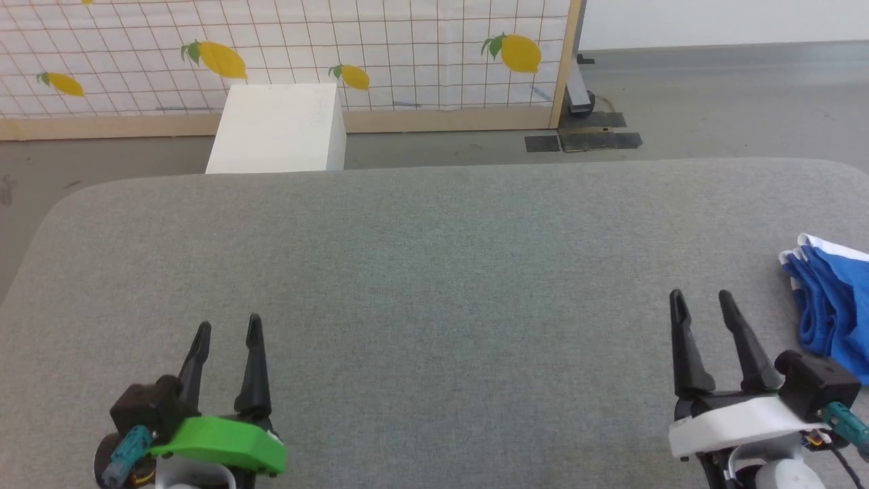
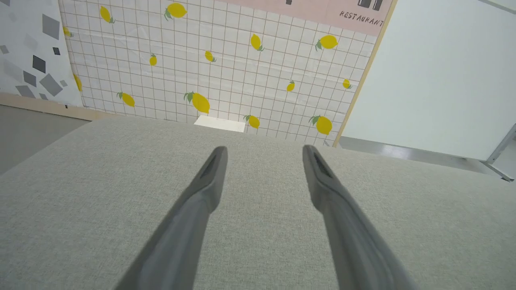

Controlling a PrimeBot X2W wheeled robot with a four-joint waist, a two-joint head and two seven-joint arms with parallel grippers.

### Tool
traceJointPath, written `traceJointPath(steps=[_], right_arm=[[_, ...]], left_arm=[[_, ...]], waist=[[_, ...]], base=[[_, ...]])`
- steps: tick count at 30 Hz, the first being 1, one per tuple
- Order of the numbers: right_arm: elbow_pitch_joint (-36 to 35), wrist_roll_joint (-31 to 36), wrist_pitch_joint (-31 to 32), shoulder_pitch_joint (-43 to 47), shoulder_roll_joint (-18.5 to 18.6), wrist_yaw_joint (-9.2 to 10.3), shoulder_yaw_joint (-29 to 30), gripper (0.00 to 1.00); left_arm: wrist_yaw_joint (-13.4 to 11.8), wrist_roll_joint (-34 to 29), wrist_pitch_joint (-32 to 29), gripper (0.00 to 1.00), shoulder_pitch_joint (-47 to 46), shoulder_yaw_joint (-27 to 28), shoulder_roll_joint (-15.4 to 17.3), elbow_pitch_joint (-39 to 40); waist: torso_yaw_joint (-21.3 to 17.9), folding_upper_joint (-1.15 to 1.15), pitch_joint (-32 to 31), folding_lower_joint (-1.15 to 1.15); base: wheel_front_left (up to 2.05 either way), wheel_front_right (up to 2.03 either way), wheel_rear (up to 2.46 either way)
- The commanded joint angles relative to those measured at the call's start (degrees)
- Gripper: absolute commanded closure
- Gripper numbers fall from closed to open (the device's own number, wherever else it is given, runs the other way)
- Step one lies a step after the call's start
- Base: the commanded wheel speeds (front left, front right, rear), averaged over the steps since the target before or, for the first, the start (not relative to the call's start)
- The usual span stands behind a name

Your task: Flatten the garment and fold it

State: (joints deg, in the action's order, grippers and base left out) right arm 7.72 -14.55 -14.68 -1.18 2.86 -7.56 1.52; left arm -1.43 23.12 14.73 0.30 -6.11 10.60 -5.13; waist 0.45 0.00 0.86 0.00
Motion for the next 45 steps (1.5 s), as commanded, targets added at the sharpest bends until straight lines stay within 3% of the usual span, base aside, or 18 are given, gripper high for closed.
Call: traceJointPath(steps=[1, 13, 14, 45], right_arm=[[0.29, -0.27, -0.31, 0.55, 0.02, 0.08, -0.37, 0.00], [1.36, -1.13, -0.31, 0.45, 0.02, 0.08, -1.00, 0.00], [1.22, -0.67, 0.01, 0.07, -0.01, 0.00, -1.00, 1.00], [-0.58, 2.43, 3.00, 0.29, 0.00, 0.02, -1.11, 1.00]], left_arm=[[0.40, -0.47, 0.26, 0.00, 0.97, 0.55, -0.36, -0.53], [2.63, -2.47, 0.27, 0.00, 0.94, 2.25, -2.05, -3.44], [2.41, -1.88, -0.01, 1.00, 0.85, 2.11, -1.79, -3.42], [2.21, -6.31, -3.00, 1.00, 0.61, 2.81, -2.99, -1.72]], waist=[[-0.06, 0.00, -0.04, 0.00], [0.07, 0.00, -0.38, 0.00], [0.07, 0.00, -0.38, 0.00], [-0.04, 0.00, -0.50, 0.00]], base=[[0.00, 0.00, 0.00], [0.00, 0.00, 0.00], [0.00, 0.00, 0.00], [0.00, 0.00, 0.00]])
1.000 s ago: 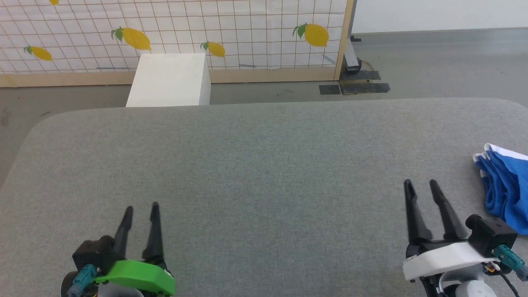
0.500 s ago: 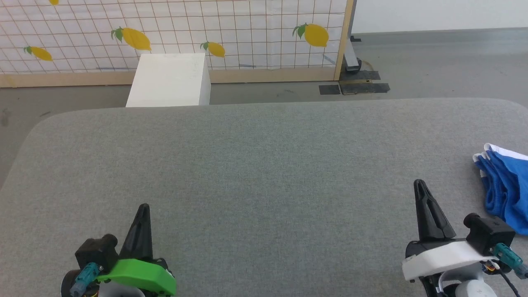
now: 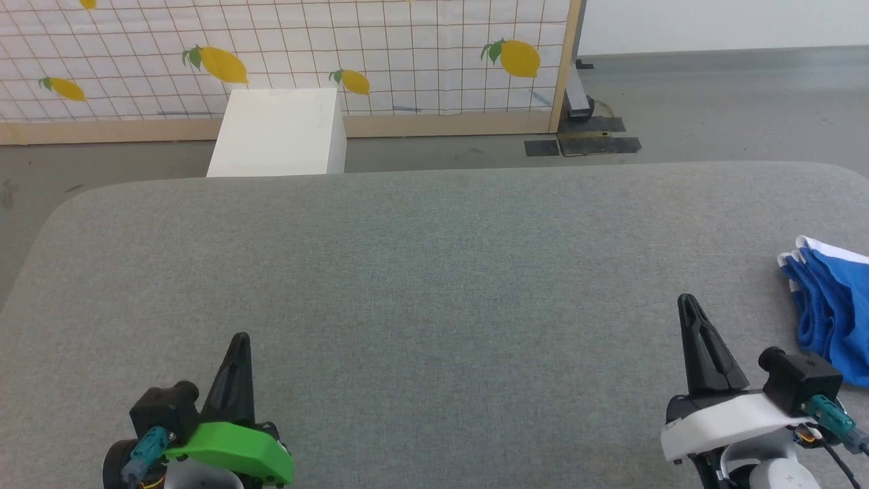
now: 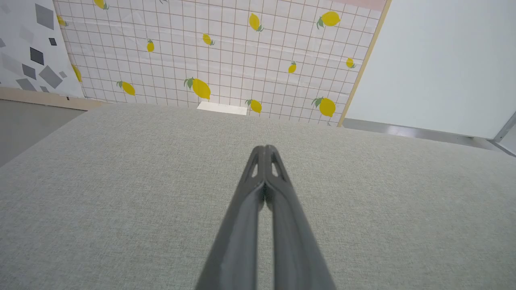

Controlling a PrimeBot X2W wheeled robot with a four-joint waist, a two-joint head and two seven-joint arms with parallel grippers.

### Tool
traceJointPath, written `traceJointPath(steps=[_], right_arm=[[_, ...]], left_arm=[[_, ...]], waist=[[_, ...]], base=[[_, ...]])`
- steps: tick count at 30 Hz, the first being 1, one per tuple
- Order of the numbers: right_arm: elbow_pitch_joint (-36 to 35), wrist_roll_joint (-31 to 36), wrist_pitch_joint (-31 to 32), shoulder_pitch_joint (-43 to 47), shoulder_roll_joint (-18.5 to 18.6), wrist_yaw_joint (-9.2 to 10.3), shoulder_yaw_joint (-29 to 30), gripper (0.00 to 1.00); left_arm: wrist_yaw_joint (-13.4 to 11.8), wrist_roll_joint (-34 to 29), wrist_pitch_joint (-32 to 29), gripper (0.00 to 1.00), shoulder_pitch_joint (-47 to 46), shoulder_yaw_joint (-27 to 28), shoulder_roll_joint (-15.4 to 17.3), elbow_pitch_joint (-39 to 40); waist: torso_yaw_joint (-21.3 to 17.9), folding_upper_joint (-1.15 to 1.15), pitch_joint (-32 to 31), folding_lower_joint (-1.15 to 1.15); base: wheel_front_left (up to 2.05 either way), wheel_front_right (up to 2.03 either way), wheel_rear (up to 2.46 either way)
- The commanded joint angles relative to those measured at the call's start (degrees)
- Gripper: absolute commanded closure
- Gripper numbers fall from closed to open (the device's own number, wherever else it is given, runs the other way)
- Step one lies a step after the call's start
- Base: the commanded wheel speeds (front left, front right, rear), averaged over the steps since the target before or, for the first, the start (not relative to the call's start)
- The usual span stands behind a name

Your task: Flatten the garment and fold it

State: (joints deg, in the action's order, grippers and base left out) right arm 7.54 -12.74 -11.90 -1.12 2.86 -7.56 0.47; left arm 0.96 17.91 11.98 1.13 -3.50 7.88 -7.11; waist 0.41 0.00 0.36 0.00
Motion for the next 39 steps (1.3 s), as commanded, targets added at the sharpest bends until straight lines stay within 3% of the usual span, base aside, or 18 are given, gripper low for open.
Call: traceJointPath(steps=[1, 39], right_arm=[[-0.47, 0.73, 0.33, 0.23, 0.00, 0.02, -0.05, 1.00], [-3.23, 5.42, 4.85, 0.58, 0.01, 0.04, -0.22, 1.00]], left_arm=[[-0.19, -1.25, -0.35, 1.00, -0.22, 0.22, -0.32, 0.32], [-0.49, -7.76, -4.90, 1.00, -0.58, 1.50, -2.15, 2.98]], waist=[[0.00, 0.00, 0.00, 0.00], [-0.16, 0.00, -0.14, 0.00]], base=[[0.00, 0.00, 0.00], [0.00, 0.00, 0.00]])
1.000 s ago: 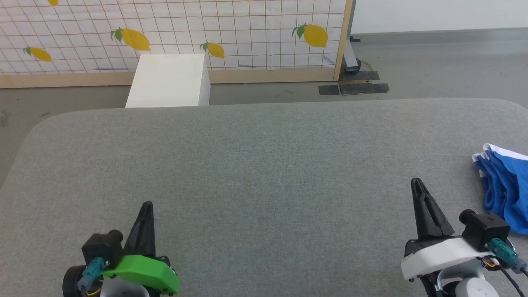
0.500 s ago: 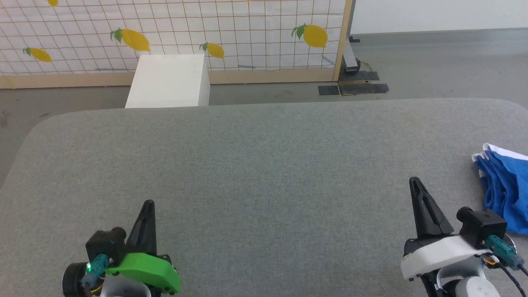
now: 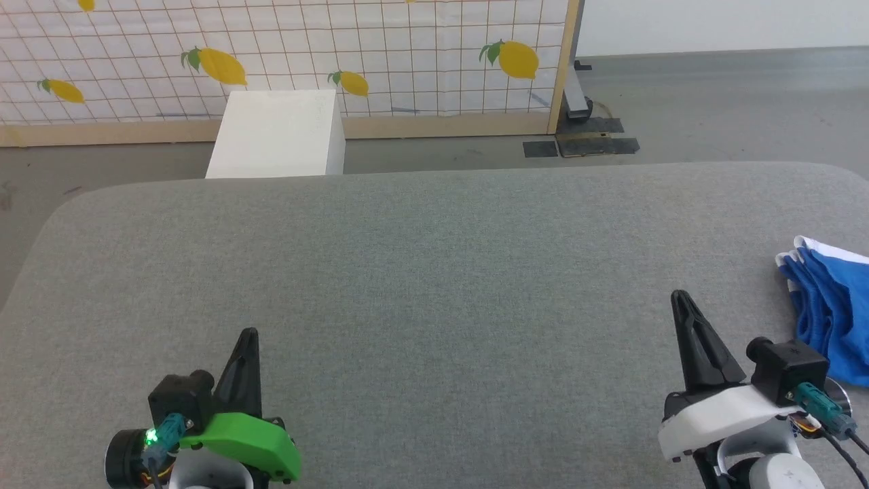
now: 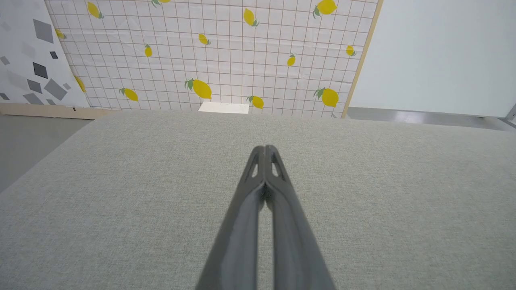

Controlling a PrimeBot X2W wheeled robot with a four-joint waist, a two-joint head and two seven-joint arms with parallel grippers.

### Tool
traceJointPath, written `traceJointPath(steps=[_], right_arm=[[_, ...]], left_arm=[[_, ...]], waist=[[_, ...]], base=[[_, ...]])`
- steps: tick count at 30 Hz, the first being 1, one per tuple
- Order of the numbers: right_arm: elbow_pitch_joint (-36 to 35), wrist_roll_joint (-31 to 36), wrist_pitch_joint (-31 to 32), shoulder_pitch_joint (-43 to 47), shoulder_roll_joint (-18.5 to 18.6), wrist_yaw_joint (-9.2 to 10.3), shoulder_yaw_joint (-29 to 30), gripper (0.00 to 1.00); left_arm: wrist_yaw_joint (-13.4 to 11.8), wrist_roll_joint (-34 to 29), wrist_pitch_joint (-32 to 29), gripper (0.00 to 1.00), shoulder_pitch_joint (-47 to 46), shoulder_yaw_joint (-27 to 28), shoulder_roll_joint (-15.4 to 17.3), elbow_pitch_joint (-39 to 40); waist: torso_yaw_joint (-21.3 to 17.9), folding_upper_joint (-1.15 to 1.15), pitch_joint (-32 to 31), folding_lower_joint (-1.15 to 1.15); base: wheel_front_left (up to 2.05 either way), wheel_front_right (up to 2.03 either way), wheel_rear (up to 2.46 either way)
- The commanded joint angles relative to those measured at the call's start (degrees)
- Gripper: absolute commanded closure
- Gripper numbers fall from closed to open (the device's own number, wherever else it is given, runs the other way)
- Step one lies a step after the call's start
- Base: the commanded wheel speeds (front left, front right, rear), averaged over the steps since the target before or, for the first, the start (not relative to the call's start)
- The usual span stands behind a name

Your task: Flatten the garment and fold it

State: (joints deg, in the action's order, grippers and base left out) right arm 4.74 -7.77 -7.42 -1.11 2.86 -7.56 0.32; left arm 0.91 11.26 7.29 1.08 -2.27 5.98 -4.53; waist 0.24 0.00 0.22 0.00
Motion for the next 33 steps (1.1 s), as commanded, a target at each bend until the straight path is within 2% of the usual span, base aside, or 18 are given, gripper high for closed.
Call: traceJointPath(steps=[1, 33], right_arm=[[-0.51, 0.59, 0.50, 0.58, 0.01, 0.04, -0.08, 1.00], [-2.84, 4.55, 4.31, 0.88, 0.01, 0.06, -0.21, 1.00]], left_arm=[[-0.45, -1.29, -0.33, 1.00, -0.54, 0.31, -0.30, 0.47], [-0.70, -6.78, -4.17, 1.00, -0.84, 1.39, -1.85, 2.71]], waist=[[0.00, 0.00, -0.01, 0.00], [-0.14, 0.00, -0.12, 0.00]], base=[[0.00, 0.00, 0.00], [0.00, 0.00, 0.00]])
